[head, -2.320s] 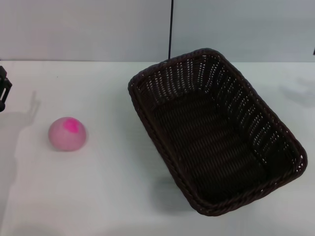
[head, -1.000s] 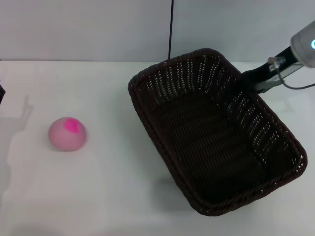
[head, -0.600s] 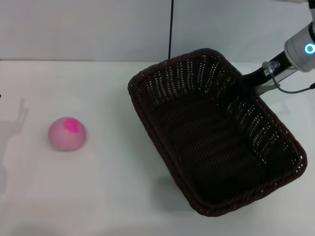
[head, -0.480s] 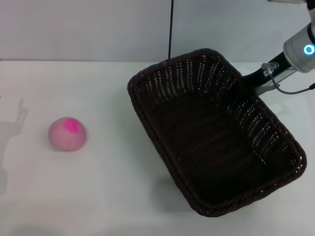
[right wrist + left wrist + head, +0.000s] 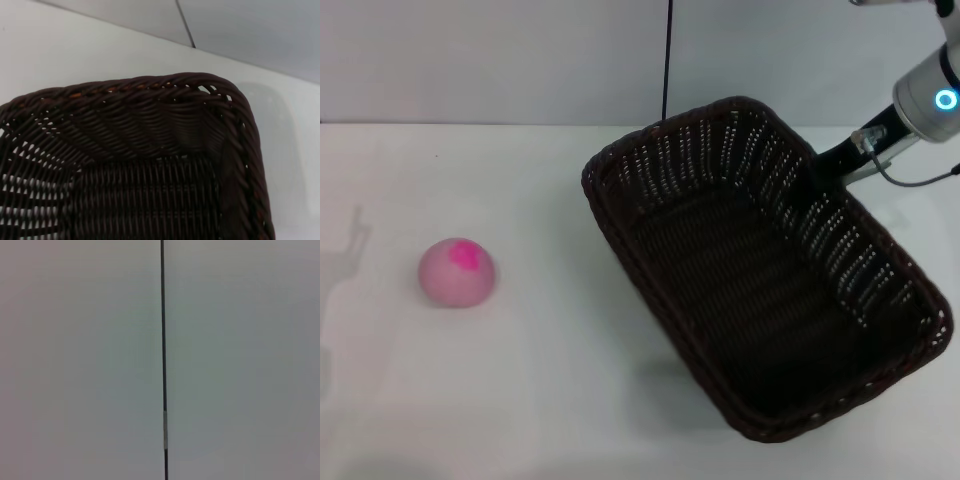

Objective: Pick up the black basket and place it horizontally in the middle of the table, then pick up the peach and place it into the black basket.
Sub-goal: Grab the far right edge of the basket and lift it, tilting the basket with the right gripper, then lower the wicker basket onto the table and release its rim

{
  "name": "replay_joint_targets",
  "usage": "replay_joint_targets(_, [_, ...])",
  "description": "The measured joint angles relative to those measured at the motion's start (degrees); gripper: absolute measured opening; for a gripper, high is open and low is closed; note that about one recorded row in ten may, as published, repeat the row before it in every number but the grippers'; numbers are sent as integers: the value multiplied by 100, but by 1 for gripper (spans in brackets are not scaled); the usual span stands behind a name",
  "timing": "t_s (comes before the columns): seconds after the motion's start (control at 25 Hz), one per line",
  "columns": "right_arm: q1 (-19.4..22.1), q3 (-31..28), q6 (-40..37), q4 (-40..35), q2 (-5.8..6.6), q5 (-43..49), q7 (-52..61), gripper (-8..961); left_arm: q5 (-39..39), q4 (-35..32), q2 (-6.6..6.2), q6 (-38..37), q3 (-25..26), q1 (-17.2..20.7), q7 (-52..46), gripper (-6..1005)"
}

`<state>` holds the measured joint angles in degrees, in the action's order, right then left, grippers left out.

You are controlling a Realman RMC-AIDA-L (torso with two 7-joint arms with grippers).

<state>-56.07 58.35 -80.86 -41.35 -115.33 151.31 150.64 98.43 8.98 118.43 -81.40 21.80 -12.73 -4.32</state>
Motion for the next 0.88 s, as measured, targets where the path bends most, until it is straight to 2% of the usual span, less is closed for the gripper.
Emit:
replay_joint_targets(0.04, [1, 327, -12, -206, 1, 50, -24, 185, 0, -2, -1, -4, 0, 11, 0, 795])
replay_joint_targets(0.16, [-40, 534, -16, -375, 8, 119, -183, 137, 0, -6, -4, -35, 0, 43, 1, 793])
replay_joint_targets(0.24, [-168, 562, 4, -479, 12, 111, -873, 137, 1, -10, -4, -94, 0, 105, 2, 792])
replay_joint_targets(0.28, [-168, 562, 4, -479, 12, 111, -873, 137, 1, -10, -4, -94, 0, 105, 2, 791])
replay_joint_targets(0.32, [-284, 531, 47, -475, -3, -4, -1468, 137, 1, -10, -4, -94, 0, 105, 2, 791])
replay_joint_targets(0.36, [-284, 531, 47, -475, -3, -4, -1468, 137, 7, -10, -4, -104, 0, 133, 2, 790])
replay_joint_targets(0.4, [-349, 529, 61, -469, -22, -67, -1747, 138, 7, -10, -4, -104, 0, 133, 2, 790])
replay_joint_targets(0.44, [-473, 531, 98, -480, -116, -126, -2356, 138, 31, -11, -4, -111, -10, 165, 2, 789])
replay_joint_targets(0.48, [-473, 531, 98, -480, -116, -126, -2356, 138, 31, -11, -4, -111, -10, 165, 2, 788])
replay_joint_targets(0.52, [-510, 534, 109, -489, -167, -142, -2586, 138, 37, -10, -3, -112, -18, 168, 2, 788])
replay_joint_targets(0.64, [-661, 675, 264, -472, -369, -184, -3447, 138, 44, -2, 1, -150, -39, 216, 2, 786])
replay_joint_targets(0.88, [-755, 1067, 422, -377, -377, -526, -4248, 138, 46, 14, 7, -271, -50, 324, 2, 783])
